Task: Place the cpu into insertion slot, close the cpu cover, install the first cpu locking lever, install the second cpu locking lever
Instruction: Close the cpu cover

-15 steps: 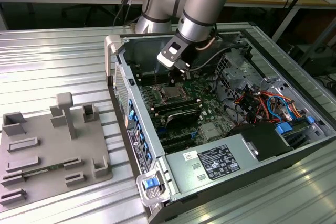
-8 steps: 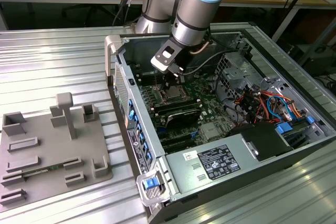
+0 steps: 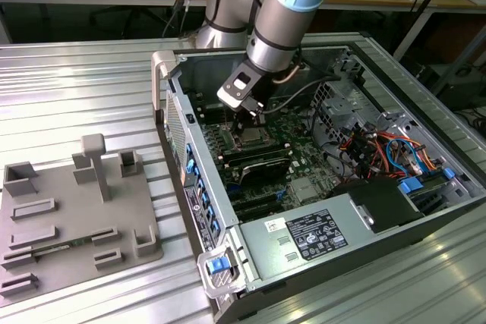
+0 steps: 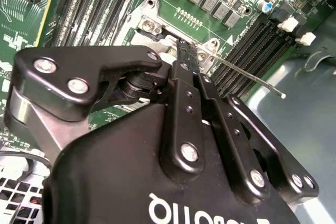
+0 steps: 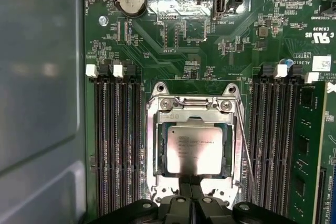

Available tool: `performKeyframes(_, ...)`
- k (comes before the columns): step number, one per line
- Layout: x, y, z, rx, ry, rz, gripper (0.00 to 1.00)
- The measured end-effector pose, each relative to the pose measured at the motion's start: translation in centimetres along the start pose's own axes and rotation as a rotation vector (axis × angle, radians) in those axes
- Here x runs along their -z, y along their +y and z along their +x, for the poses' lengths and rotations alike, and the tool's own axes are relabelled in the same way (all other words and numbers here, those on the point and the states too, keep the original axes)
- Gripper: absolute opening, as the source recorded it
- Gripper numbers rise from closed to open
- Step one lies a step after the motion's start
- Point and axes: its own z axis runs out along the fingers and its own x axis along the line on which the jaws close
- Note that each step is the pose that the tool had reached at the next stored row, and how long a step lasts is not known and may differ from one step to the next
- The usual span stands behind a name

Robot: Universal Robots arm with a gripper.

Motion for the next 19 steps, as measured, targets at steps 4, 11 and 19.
performKeyframes(4,-0.21,0.01,-0.01,0.006,-0.0003,0.0003,0.11)
performKeyframes(11,-0.27,0.01,0.0,0.015,-0.001,0.0004,0.11)
performKeyframes(19,0.37,0.06,0.0,0.019,-0.0016,0.0006,0.11)
